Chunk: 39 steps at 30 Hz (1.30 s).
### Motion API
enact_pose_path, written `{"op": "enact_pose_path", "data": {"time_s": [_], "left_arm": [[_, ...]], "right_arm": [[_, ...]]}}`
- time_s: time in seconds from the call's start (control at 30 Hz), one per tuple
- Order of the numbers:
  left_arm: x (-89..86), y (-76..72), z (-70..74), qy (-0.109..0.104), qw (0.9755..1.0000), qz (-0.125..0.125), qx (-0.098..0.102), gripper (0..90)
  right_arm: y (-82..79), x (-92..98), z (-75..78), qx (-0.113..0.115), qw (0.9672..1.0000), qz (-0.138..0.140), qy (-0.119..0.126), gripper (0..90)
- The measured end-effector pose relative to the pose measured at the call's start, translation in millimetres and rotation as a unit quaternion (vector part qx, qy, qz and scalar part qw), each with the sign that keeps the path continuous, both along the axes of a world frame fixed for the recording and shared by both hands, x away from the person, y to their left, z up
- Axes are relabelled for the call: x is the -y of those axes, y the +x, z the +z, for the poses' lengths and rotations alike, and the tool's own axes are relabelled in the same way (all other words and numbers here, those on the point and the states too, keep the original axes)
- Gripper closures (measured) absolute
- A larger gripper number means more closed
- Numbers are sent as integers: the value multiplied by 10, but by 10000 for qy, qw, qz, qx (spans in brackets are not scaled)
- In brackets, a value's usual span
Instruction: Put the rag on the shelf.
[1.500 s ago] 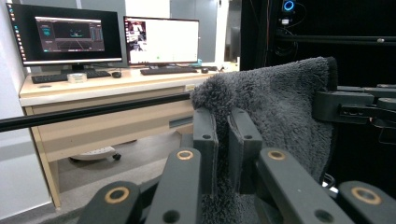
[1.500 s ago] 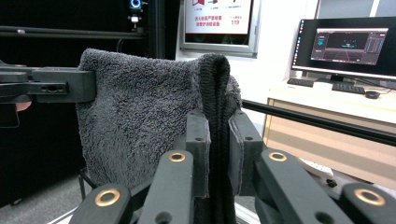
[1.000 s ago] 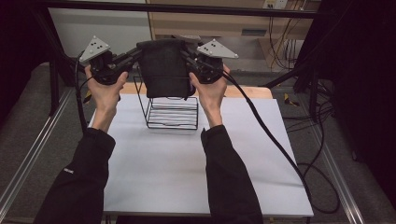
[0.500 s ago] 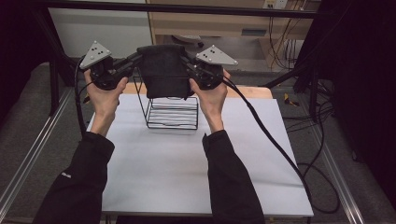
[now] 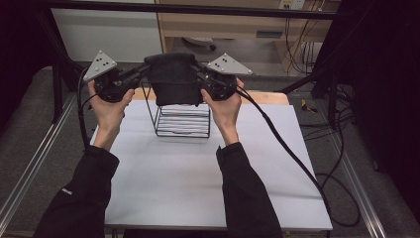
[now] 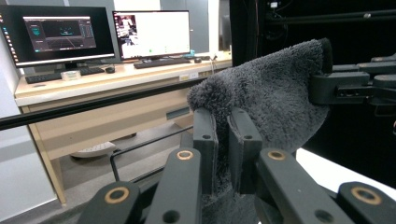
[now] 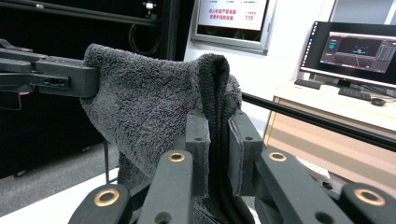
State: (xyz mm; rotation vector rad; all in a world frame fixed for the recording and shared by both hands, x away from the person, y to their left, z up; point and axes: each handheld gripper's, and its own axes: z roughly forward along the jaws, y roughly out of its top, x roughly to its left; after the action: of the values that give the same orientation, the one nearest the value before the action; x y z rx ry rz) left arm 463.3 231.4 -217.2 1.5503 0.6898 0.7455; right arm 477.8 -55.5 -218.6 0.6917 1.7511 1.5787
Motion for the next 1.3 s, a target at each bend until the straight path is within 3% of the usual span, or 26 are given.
{"op": "enact_pose_path", "data": {"time_s": [0.37, 0.6, 0.9, 1.3], "left_arm": [[17, -113, -73, 222, 9997, 42, 73, 822], [11, -171, -165, 238, 9996, 35, 123, 822], [17, -185, -314, 336, 9994, 29, 9, 821], [6, -171, -488, 547, 9978, 57, -362, 790]], "right_arm": [[-76, -6, -65, 34, 9998, 37, -170, 803], [-123, -11, -84, 61, 9997, 64, -241, 804], [-157, -7, -180, -59, 9993, 117, -343, 801], [-193, 21, -339, -525, 9974, 146, -462, 758]]}}
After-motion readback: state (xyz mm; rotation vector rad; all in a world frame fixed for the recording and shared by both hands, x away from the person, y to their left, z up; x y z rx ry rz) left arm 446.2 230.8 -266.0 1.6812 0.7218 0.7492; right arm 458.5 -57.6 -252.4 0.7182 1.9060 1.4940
